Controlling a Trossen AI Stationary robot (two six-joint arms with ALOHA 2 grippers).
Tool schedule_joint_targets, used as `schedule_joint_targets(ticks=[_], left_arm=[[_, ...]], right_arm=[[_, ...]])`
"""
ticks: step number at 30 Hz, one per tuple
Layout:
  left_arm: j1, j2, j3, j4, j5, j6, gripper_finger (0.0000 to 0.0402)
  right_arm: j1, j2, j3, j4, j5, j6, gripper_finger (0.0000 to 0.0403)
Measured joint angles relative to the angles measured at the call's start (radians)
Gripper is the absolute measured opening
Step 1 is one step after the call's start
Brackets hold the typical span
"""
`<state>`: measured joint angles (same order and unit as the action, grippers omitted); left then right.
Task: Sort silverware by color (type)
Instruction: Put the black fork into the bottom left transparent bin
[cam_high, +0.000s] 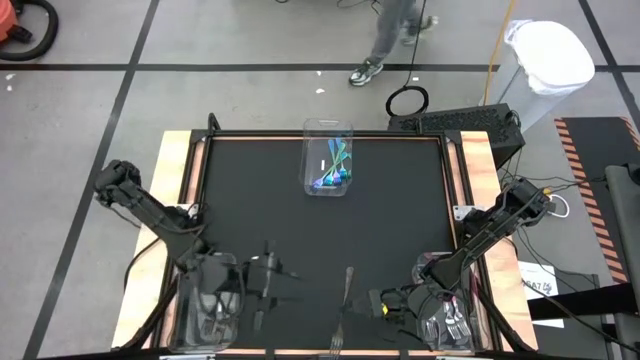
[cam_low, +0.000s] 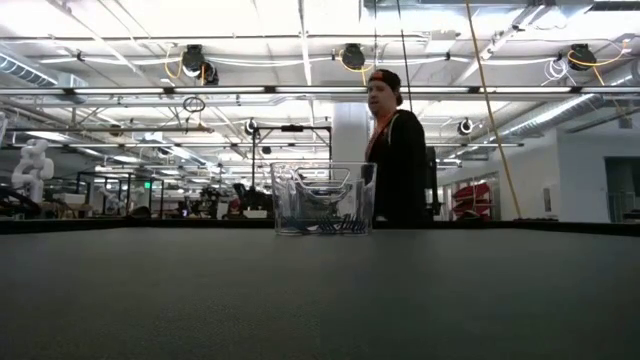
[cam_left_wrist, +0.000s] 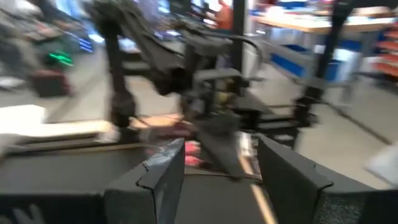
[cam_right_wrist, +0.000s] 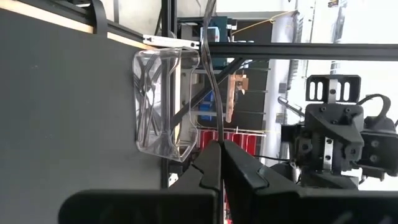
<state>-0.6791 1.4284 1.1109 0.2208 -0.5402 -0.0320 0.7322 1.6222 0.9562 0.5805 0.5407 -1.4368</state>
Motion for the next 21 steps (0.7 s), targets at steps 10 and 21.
schedule_joint_targets(ticks=[10, 21], left_arm=[[0.211, 0.005, -0.095, 0.067, 0.174, -0.156, 0.0203], [0.317, 0.014, -0.107, 0.029, 0.147, -0.326, 0.0203]], right_arm=[[0.0, 0.0, 0.0, -0.01, 0.003, -0.008, 0.0], [0.0, 0.0, 0.0, -0.063, 0.063, -0.017, 0.0]])
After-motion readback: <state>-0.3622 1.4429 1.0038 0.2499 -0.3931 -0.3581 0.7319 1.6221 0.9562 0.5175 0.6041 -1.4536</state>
